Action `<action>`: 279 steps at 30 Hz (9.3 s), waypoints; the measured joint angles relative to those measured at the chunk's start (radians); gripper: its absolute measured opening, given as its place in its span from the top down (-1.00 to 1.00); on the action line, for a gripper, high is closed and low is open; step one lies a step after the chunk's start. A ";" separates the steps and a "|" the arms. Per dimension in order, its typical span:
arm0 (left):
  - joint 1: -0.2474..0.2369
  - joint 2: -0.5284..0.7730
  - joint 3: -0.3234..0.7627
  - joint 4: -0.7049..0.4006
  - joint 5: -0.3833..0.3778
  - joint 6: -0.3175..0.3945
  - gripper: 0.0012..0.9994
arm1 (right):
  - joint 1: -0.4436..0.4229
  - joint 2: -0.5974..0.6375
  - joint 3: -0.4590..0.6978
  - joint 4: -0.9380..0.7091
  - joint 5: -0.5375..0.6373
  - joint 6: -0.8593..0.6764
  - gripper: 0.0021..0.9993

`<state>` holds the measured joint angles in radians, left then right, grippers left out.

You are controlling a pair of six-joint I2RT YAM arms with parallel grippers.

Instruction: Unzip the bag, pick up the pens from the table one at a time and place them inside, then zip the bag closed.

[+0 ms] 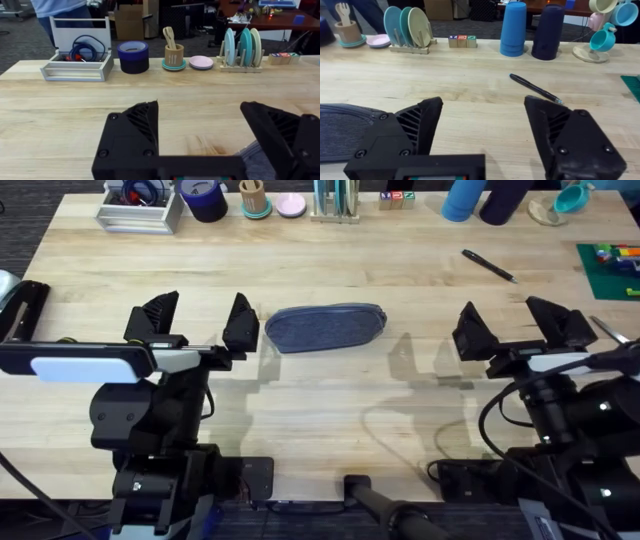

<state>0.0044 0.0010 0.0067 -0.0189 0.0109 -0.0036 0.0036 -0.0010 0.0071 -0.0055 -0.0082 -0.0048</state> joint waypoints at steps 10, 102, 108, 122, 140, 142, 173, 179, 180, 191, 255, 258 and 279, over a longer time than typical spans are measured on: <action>0.000 0.000 0.000 0.000 0.000 0.000 -0.99 | 0.000 0.000 0.000 0.000 0.000 0.000 -0.99; 0.000 0.915 1.077 -0.956 0.113 0.147 -0.99 | 0.000 1.067 1.219 -1.072 -0.067 0.039 -0.99; 0.004 0.944 1.077 -0.927 0.235 0.331 -0.99 | 0.000 1.067 1.219 -1.072 -0.067 0.039 -0.99; 0.195 1.069 1.077 -1.048 0.746 0.891 -0.98 | 0.000 1.067 1.219 -1.072 -0.067 0.039 -0.99; 0.270 1.505 1.077 -1.222 1.018 1.487 -0.99 | 0.000 1.067 1.219 -1.072 -0.067 0.040 -0.99; 0.270 1.545 1.077 -1.221 1.018 1.510 -0.98 | 0.000 1.067 1.219 -1.072 -0.067 0.042 -0.99; 0.270 1.847 1.083 -1.200 1.085 1.756 0.61 | 0.000 1.067 1.219 -1.072 -0.067 0.042 -0.99; 0.270 1.847 1.085 -1.193 1.089 1.761 0.91 | 0.000 1.067 1.219 -1.072 -0.067 0.042 -0.99; 0.270 1.847 1.085 -1.193 1.089 1.761 0.91 | 0.000 1.067 1.219 -1.072 -0.067 0.042 -0.99; 0.270 1.847 1.085 -1.187 1.089 1.761 0.92 | 0.000 1.067 1.219 -1.072 -0.067 0.042 -0.99; 0.270 1.847 1.085 -1.166 1.093 1.761 0.92 | 0.049 1.814 1.219 -0.814 -0.748 -0.966 -0.91; 0.270 1.847 1.085 -1.166 1.092 1.761 0.92 | 0.059 1.830 1.219 -0.813 -0.748 -0.969 -0.89; 0.270 1.847 1.085 -1.166 1.093 1.761 0.92 | 0.105 1.849 1.219 -0.810 -0.748 -0.961 -0.69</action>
<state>0.2745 1.8477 1.0912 -1.1847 1.1034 1.7569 0.1085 1.8477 1.2263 -0.8154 -0.7566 -0.9653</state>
